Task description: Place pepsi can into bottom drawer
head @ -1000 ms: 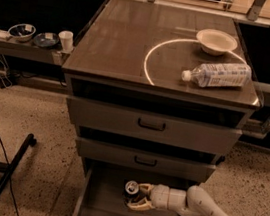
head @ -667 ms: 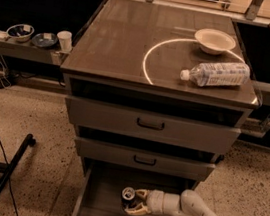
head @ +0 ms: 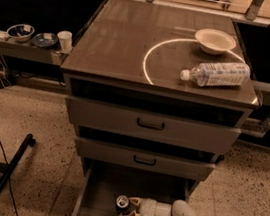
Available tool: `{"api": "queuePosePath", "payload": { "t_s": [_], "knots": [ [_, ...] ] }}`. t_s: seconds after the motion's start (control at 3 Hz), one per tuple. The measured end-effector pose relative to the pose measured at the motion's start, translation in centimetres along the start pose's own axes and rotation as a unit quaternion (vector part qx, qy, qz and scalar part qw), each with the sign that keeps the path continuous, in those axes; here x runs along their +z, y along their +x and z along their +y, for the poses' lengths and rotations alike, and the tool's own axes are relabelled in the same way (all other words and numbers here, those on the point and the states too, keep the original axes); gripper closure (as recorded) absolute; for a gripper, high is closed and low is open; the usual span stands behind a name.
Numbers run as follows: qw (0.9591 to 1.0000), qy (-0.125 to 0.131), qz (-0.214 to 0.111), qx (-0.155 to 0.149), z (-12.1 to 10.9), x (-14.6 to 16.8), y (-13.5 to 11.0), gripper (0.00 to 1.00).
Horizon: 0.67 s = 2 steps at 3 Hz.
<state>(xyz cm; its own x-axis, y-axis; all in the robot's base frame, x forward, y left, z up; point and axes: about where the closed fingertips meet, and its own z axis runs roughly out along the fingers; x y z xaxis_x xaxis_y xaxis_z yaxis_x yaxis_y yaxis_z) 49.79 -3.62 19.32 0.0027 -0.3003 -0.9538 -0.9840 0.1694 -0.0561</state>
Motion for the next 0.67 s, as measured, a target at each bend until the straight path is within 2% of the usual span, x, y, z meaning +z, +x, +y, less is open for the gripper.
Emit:
{"api": "queuePosePath", "payload": {
  "t_s": [0.33, 0.67],
  "knots": [
    [0.999, 0.042, -0.011, -0.011, 0.48, 1.41, 1.6, 0.58],
    [0.9987, 0.046, -0.014, -0.014, 0.68, 1.76, 1.75, 0.34]
  ]
}}
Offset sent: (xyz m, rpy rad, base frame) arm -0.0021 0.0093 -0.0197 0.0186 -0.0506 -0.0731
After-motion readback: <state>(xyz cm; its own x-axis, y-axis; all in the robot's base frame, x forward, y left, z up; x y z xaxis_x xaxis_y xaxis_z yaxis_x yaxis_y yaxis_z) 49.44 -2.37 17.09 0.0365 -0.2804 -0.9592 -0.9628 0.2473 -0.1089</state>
